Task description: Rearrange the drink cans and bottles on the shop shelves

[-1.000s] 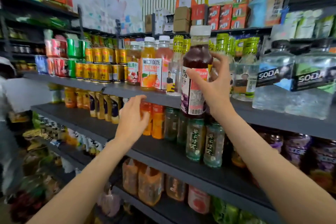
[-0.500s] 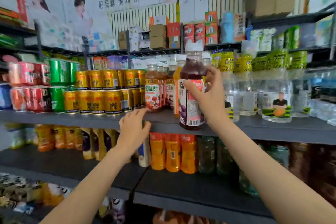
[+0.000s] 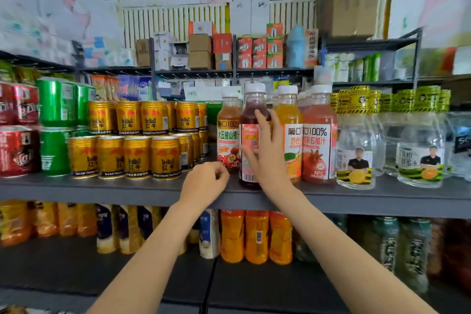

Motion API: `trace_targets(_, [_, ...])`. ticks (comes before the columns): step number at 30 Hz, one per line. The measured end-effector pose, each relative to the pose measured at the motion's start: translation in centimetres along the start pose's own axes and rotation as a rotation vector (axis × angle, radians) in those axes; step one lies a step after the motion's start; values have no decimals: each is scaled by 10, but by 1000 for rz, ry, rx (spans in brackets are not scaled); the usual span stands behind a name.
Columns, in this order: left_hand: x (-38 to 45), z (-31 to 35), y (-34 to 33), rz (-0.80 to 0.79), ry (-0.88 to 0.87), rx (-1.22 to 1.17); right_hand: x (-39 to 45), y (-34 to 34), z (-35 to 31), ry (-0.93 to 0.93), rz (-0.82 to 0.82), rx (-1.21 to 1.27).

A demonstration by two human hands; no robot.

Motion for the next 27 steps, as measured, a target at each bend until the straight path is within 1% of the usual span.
trace_targets(1, [3,-1,-5,-21,0,25,-6,-4,4,65,-6,-74])
trace_targets(4, [11,-2,-19,-103,-49,200,-30,-7,6,347,31,-341])
trace_targets(5, [14,-1,-22,-135,-71,236,-34,-8,6,411,42,-413])
trace_targets(6, [17,-1,-25,-177,-82,250,-34,-9,5,434,49,-455])
trace_targets(7, [19,-2,-28,-219,-80,250,-30,-9,4,418,44,-472])
trace_targets(9, [20,-6,-33,-281,-59,244,-20,-14,3,317,-24,-482])
trace_targets(10, [20,-7,-35,-299,-54,242,-16,-21,6,252,-89,-516])
trace_targets(12, [20,-8,-36,-310,-52,237,-15,-41,23,131,-283,-618])
trace_targets(14, [20,-8,-36,-299,-55,237,-17,-52,37,40,-407,-567])
trace_targets(16, [21,-9,-36,-292,-58,234,-17,-55,43,-15,-449,-508])
trace_targets(21, [22,-11,-36,-284,-50,222,-15,-53,45,-26,-449,-463])
trace_targets(23, [21,-9,-33,-261,-49,231,-21,-43,34,32,-413,-414])
trace_targets(24, [19,-7,-30,-220,-57,238,-26,-36,29,78,-397,-404])
trace_targets(25, [15,-4,-25,-141,-69,242,-33,-27,27,123,-393,-404])
trace_targets(27, [0,5,-10,94,-70,229,-50,-2,30,184,-410,-410])
Point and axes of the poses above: each hand's wrist, its own x-axis towards the middle knuckle, its own y-axis out of the back of the hand, z = x × y, the point moved 9 cm from there along x, towards the middle knuckle, and after that the axes turned 12 degrees about -y, right-handed, at the moved point
